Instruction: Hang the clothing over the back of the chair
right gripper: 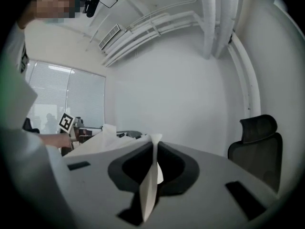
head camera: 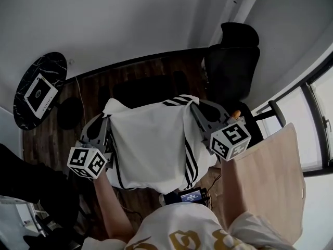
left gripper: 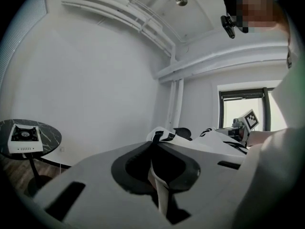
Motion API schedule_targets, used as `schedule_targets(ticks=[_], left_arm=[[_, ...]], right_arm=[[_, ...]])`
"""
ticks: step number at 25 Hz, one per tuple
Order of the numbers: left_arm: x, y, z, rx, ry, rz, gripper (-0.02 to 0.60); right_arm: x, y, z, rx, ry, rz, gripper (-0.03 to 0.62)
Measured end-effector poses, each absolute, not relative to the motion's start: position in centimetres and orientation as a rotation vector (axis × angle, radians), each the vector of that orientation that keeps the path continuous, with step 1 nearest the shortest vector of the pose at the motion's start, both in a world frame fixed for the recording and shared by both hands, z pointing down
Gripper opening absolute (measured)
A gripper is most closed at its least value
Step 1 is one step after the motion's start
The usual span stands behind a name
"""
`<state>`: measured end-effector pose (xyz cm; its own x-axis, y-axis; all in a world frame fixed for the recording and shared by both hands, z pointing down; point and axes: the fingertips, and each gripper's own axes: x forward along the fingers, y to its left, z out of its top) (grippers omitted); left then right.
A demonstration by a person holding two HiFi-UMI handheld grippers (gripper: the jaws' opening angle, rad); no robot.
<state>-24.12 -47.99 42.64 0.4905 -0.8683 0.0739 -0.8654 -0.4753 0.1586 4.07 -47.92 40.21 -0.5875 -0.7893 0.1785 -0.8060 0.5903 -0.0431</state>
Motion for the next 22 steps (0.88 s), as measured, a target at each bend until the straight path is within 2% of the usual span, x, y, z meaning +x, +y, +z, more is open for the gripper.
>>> schedule_targets(ticks=[11, 22], left_arm=[[-21.8, -50.1, 50.0, 2.566, -1.326, 0.124, 0.031], [-18.8, -50.1, 56.8, 2.563, -1.055, 0.493, 0.031]], right_arm=[[2.7, -50.9, 48.0, 1.020, -2.716, 0.281, 0.041], [0.5, -50.1, 53.3, 0.704, -2.685, 0.345, 0.041]])
